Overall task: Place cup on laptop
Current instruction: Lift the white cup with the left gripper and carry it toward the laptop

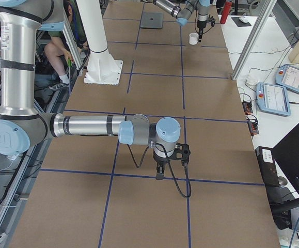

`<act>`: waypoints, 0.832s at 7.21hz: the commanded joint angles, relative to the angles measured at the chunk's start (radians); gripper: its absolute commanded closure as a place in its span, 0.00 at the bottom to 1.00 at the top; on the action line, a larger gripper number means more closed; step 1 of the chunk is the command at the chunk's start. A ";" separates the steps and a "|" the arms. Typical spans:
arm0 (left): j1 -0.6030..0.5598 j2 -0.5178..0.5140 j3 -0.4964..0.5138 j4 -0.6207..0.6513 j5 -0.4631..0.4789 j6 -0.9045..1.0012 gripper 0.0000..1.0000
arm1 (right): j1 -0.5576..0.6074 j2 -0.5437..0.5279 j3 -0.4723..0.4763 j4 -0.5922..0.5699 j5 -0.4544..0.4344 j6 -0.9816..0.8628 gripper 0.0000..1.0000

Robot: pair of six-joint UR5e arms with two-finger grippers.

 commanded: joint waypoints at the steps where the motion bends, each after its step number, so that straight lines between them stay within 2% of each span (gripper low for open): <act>1: -0.067 0.073 -0.174 0.186 -0.042 0.083 1.00 | 0.000 0.000 0.000 0.000 0.000 0.000 0.00; 3: -0.127 0.298 -0.462 0.253 -0.043 0.085 1.00 | 0.000 0.000 0.000 0.000 0.000 0.000 0.00; 4: -0.134 0.366 -0.512 0.260 -0.042 0.085 1.00 | 0.000 0.000 0.000 0.000 0.000 0.000 0.00; 6: -0.140 0.636 -0.691 0.224 -0.037 0.086 1.00 | 0.000 0.000 0.000 0.000 0.000 0.000 0.00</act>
